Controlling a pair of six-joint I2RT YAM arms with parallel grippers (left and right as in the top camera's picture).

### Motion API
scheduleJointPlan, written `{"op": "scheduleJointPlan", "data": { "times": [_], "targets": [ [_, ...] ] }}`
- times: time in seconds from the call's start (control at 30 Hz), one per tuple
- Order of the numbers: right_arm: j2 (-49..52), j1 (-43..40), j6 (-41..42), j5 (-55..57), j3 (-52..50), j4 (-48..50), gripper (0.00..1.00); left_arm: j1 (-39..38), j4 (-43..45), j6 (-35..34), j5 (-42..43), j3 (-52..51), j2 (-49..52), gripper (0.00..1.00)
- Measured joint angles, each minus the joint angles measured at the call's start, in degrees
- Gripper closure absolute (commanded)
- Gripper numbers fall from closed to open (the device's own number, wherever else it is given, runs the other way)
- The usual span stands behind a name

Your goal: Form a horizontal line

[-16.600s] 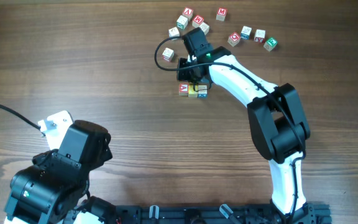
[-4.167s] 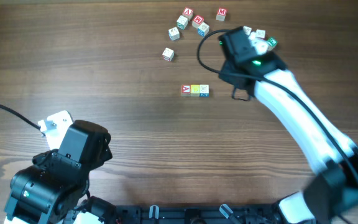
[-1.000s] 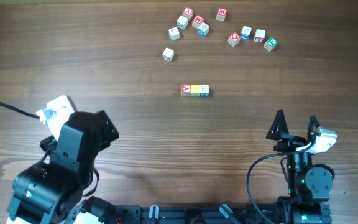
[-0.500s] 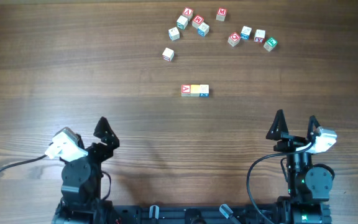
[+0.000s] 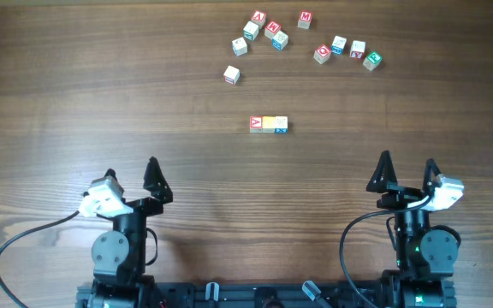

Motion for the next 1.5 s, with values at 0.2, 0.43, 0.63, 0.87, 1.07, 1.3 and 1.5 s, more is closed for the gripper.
{"op": "scheduleJointPlan", "data": {
  "times": [0.2, 0.43, 0.63, 0.87, 1.07, 1.3, 1.5],
  "targets": [
    [0.0, 0.0, 0.0, 0.0, 0.0, 0.0, 0.0, 0.0, 1.9, 4.7, 2.1, -1.3, 0.0, 0.0],
    [0.0, 0.0, 0.0, 0.0, 0.0, 0.0, 0.0, 0.0, 1.9, 7.8, 3.7, -1.3, 0.0, 0.0],
    [0.0, 0.0, 0.0, 0.0, 0.0, 0.0, 0.0, 0.0, 1.9, 8.0, 3.7, -1.3, 0.0, 0.0],
    [0.0, 0.0, 0.0, 0.0, 0.0, 0.0, 0.0, 0.0, 1.9, 8.0, 3.7, -1.3, 0.0, 0.0],
    [0.0, 0.0, 0.0, 0.0, 0.0, 0.0, 0.0, 0.0, 1.9, 8.0, 3.7, -1.4, 0.0, 0.0],
    [0.0, 0.0, 0.0, 0.0, 0.0, 0.0, 0.0, 0.0, 1.9, 8.0, 3.7, -1.4, 0.0, 0.0],
    [0.0, 0.0, 0.0, 0.0, 0.0, 0.0, 0.0, 0.0, 1.9, 8.0, 3.7, -1.4, 0.0, 0.0]
  ]
}}
